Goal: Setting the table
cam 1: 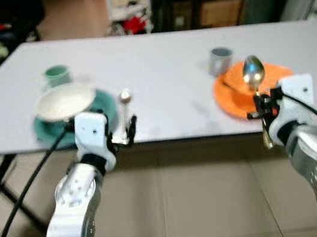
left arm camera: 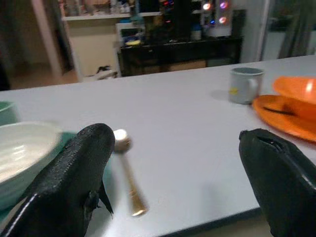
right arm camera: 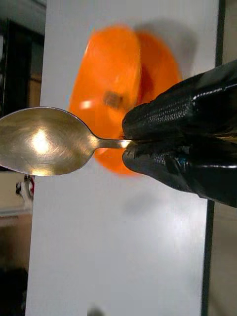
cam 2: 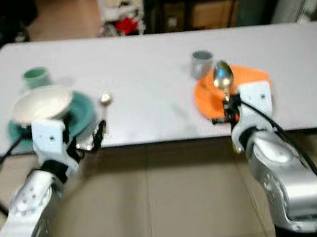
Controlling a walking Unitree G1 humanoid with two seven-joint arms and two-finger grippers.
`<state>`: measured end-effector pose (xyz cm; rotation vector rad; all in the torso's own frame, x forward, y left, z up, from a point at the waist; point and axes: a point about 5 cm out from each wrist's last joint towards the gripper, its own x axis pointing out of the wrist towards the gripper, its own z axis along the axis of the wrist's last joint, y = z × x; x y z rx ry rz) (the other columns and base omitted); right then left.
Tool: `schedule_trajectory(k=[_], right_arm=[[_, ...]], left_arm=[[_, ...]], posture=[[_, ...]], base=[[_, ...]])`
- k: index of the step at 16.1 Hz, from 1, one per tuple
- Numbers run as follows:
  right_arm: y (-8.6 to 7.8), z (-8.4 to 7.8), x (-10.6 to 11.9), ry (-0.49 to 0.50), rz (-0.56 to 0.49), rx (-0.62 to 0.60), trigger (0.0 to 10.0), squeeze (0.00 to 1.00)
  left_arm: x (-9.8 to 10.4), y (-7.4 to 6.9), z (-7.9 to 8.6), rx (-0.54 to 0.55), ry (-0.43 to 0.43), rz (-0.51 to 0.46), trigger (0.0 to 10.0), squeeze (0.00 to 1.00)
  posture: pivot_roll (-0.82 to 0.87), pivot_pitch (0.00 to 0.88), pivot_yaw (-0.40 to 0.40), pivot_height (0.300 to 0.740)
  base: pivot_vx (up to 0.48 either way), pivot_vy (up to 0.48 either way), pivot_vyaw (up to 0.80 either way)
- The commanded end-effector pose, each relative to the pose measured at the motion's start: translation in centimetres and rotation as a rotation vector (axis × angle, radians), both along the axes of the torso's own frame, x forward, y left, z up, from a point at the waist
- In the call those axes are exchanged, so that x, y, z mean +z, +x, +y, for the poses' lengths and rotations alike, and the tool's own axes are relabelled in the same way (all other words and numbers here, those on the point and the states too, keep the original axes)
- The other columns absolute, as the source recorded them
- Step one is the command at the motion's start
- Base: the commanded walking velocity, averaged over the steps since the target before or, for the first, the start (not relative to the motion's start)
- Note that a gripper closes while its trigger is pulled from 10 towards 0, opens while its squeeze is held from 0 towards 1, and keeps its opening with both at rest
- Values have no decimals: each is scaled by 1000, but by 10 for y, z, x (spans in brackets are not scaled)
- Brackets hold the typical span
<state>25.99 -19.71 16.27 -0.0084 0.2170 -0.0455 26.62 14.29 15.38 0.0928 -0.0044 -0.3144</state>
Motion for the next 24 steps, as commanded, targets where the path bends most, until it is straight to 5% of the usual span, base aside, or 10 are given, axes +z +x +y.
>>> schedule_trajectory(k=[1,11,20,24], right_arm=[[0,-5,4,-6,-10,-22,10000,0],[-1,-5,3,27,12,-14,10000,0],[-10,6,2,64,18,13,10000,0],[-5,2,7,69,19,-1,10000,0]], left_arm=[[2,0,-6,-21,2,-10,10000,0],[1,0,-14,-69,4,-14,10000,0],[2,1,-11,-65,12,-16,10000,0],[2,2,-12,-74,15,-17,10000,0]], posture=[[54,0,-33,740],[46,0,-30,740],[45,0,-24,740],[45,0,-28,740]], base=[[315,0,0],[320,0,0],[325,0,-734],[293,0,0]])
